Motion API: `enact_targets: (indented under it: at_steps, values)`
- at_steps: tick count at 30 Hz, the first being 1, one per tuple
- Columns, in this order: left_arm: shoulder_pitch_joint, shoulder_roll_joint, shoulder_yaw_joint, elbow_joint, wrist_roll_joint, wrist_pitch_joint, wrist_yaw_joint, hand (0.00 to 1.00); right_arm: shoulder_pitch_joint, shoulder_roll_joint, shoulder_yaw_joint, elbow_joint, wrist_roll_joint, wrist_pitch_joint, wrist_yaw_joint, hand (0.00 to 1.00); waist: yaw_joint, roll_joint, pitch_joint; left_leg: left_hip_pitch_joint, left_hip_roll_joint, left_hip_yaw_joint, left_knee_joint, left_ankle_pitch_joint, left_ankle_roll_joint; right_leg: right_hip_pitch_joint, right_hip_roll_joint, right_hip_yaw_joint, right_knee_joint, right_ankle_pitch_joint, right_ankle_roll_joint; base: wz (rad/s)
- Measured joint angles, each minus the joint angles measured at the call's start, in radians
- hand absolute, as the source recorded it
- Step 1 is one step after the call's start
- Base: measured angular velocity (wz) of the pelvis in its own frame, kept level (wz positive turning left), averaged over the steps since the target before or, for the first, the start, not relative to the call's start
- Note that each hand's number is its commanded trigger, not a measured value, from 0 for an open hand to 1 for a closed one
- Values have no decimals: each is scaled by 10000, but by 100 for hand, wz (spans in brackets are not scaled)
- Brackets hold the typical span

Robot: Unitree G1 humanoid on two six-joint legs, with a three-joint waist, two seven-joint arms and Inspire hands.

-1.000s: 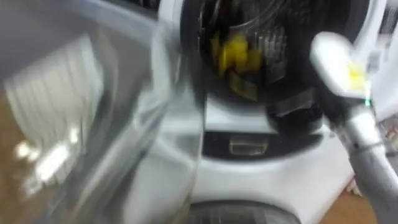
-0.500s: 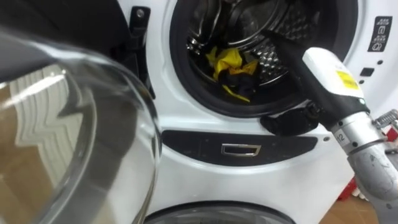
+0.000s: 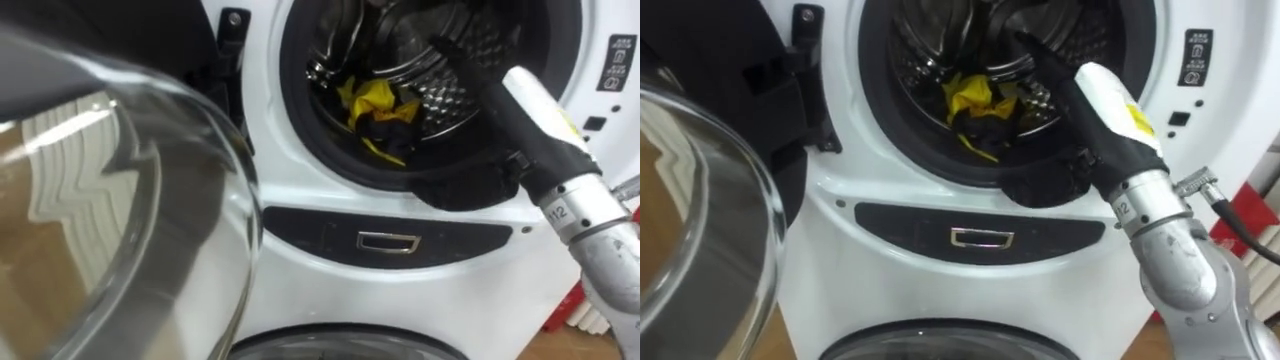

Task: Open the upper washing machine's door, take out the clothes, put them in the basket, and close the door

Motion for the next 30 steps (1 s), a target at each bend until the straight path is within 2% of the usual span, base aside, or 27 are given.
enact_targets:
  at_steps: [5, 12, 16, 22, 24, 30]
  values:
    - [156, 37, 2, 8, -5, -1, -11, 0, -273, 0, 4, -223, 1015, -25, 163, 0, 271, -15, -7, 100, -42, -369, -158, 25, 31, 335, 44, -292, -318, -26, -18, 24]
    - [64, 65, 4, 16, -18, -8, 9, 0, -205, -76, -238, -444, 1704, 2, 509, 0, 484, -34, -7, 300, -11, -344, -475, 25, 31, 464, 30, -413, -369, -148, -95, 7]
    - [-22, 38, 8, 11, -13, -13, 56, 0, -206, -66, -233, -859, 1783, -8, 617, 0, 480, -26, -1, 303, 58, -328, -475, 20, 22, 463, 30, -413, -360, -214, -27, 0]
    - [-5, 110, 161, -132, 194, 4, 50, 0, -205, -45, -230, -920, 682, 122, 857, 0, 535, -63, 8, 299, 54, -341, -488, 21, 22, 471, 33, -437, -364, -223, -22, 1]
    - [5, 159, 176, -120, 194, 23, -46, 0, -208, 1, -202, -891, -14, 111, 883, 0, 551, -100, 57, 403, 42, -357, -532, 23, 17, 565, 34, -474, -389, -230, -32, 0]
    - [26, 159, 179, -119, 267, 141, -94, 0, -398, -10, -198, -301, -135, -148, 891, 0, 512, -264, 135, 458, 16, -367, -520, 15, -9, 617, 46, -503, -382, -260, -35, 0]
